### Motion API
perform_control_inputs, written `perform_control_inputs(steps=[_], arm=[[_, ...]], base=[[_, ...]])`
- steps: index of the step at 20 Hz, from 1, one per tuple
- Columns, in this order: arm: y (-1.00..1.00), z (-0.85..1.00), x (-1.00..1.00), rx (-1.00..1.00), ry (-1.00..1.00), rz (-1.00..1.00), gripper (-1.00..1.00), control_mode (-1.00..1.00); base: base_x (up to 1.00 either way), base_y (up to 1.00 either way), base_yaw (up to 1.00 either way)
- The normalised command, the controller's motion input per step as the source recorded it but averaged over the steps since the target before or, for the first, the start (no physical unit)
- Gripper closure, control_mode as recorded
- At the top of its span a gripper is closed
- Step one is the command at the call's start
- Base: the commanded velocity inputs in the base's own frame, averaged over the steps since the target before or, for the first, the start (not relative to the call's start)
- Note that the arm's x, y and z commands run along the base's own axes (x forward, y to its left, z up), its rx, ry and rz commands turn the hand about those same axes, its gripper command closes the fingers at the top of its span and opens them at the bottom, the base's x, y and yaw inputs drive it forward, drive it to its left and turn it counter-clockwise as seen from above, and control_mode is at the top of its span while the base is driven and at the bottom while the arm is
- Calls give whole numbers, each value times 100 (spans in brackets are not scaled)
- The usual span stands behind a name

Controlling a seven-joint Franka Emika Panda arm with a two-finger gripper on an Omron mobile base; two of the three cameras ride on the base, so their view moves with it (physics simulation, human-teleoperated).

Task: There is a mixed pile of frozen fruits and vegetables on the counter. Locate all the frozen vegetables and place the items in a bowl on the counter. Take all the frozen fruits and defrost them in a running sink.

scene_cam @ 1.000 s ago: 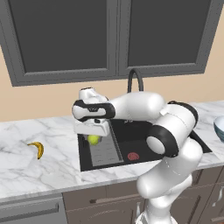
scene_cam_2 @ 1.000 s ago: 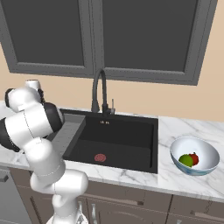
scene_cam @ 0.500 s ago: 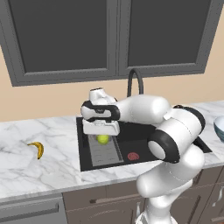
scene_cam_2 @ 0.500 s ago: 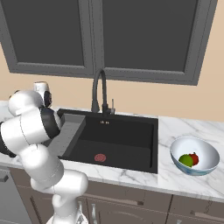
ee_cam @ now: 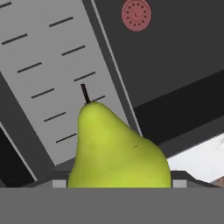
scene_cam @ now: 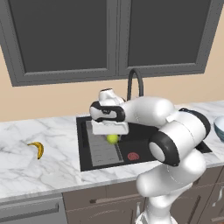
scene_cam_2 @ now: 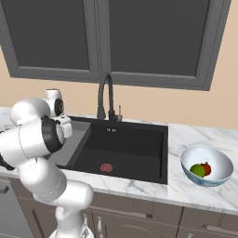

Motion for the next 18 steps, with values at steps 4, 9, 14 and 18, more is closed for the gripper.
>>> perform_control_inputs(steps=[4,9,14,18], arm=[[-47,-8,1,1,1,5,100,-100],[-49,-6,-7,3,-1,5,100,-100],[-46,-5,-10,4,-5,6,100,-100],[-49,-10,-14,5,-6,6,100,-100]], base=[[0,0,0],[0,0,0],[0,0,0],[0,0,0]])
